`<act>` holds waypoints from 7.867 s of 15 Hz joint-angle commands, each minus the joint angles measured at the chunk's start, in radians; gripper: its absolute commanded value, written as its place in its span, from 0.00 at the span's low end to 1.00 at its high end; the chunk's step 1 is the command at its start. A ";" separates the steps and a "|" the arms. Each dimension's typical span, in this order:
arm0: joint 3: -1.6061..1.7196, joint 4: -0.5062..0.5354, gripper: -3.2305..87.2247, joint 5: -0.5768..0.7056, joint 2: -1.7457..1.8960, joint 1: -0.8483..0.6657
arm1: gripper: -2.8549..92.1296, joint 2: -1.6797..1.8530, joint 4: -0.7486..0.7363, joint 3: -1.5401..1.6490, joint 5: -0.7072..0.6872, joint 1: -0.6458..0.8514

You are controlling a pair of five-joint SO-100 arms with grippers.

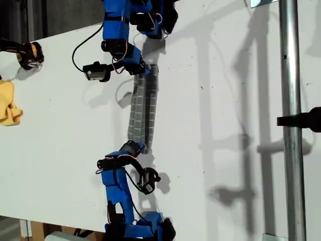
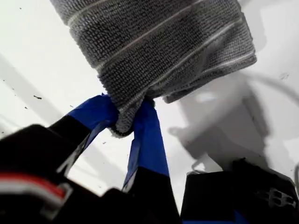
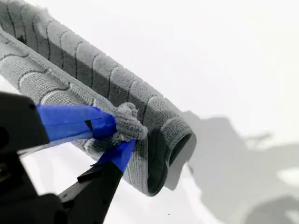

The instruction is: Grasp corners of a towel and fold twice.

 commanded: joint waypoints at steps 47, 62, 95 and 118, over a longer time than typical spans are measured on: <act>1.850 -0.288 0.25 -0.453 2.355 0.227 | 0.45 0.617 0.333 0.025 0.603 -0.156; 1.864 -0.244 0.25 -0.485 2.355 0.225 | 0.44 -0.103 -0.252 0.279 0.337 0.230; 1.853 -0.235 0.24 -0.479 2.355 0.210 | 0.03 0.149 -0.500 -0.072 0.265 0.067; 1.839 -0.235 0.24 -0.474 2.355 0.213 | 0.03 0.126 -0.078 -0.811 0.066 0.219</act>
